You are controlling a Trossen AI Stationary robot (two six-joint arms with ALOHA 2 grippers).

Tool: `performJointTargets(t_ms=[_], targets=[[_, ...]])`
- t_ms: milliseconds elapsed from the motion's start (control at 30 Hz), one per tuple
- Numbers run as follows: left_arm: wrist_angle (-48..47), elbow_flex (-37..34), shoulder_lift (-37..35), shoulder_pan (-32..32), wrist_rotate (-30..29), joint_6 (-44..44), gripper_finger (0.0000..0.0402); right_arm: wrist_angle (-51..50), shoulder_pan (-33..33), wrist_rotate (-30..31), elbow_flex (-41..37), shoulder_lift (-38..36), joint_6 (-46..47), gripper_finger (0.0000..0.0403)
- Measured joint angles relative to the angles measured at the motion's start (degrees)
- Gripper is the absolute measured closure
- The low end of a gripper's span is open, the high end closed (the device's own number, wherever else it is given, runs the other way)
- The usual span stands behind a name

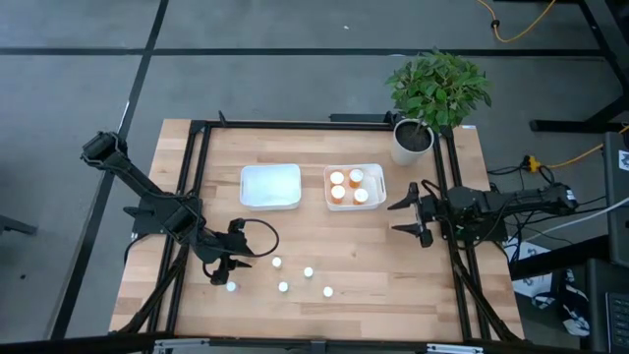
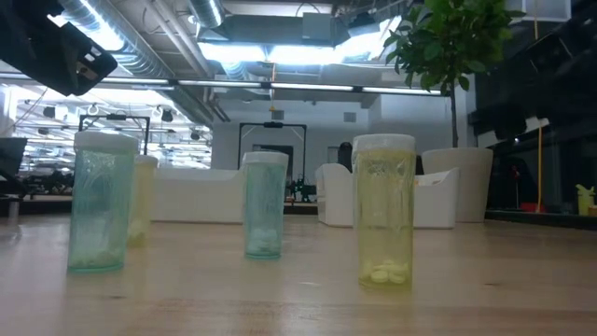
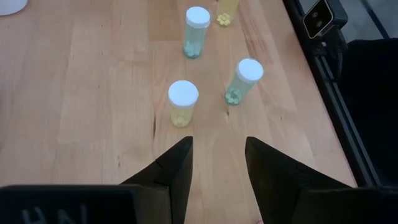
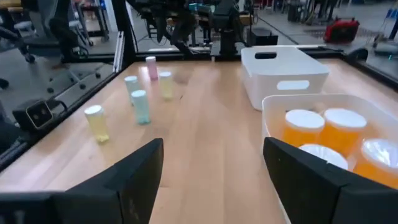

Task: Pick and place medicine bottles into bin by pill shape (circle, oval)
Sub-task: Put the pink pill bottle into the left white bin

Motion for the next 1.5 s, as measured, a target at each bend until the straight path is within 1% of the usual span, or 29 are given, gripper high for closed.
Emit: performJointTargets(t_ms=[133, 233, 1500], targets=[[0.1, 0.0, 0.0, 0.0, 0.0, 0.0, 0.0261, -0.1, 0.0, 0.0, 0.0, 1.0, 5.4, 0.0124], [0.1, 0.0, 0.0, 0.0, 0.0, 0.0, 0.0261, -0.1, 0.0, 0.0, 0.0, 0.9, 7.5, 0.0124], [0.1, 0.0, 0.0, 0.0, 0.0, 0.0, 0.0261, 0.0, 0.0, 0.1, 0.0, 1.0, 7.4, 0.0124]])
